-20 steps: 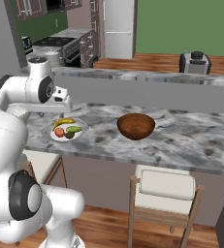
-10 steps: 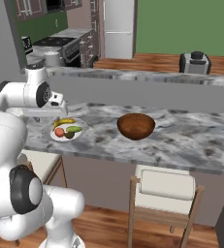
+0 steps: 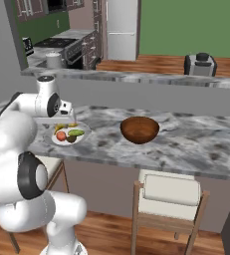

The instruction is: Take the fruits from the plate on the dining counter and place two fruits in each bowl.

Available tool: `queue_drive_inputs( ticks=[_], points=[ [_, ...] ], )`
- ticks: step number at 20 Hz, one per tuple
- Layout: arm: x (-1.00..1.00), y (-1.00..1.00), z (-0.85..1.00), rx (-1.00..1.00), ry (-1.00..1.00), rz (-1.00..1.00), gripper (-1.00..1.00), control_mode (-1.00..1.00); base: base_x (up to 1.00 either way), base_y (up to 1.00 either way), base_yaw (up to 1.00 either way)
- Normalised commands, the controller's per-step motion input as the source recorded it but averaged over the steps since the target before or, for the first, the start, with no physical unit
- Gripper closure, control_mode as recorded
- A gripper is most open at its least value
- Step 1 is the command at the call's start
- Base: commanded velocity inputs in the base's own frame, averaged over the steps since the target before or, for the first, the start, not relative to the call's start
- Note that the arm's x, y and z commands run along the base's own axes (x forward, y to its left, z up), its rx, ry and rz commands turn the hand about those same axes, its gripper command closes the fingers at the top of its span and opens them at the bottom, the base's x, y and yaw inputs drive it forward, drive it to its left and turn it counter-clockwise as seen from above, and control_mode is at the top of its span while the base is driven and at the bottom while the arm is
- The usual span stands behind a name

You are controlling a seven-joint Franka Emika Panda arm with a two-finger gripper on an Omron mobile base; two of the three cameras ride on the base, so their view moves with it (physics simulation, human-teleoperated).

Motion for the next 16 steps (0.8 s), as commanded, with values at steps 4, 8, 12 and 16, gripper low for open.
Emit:
queue_drive_inputs(
  ticks=[4,8,12,16],
  points=[
    [0.59,0.00,-0.26,0.00,0.00,0.00,-1.00,-1.00,0.00,0.00,0.00],
    [0.42,0.00,-0.36,0.00,0.00,0.00,-1.00,-1.00,0.00,0.00,0.00],
    [0.34,0.00,-0.35,0.00,0.00,0.00,-1.00,-1.00,0.00,0.00,0.00],
    [0.34,0.00,-0.44,0.00,0.00,0.00,-1.00,-1.00,0.00,0.00,0.00]
  ],
)
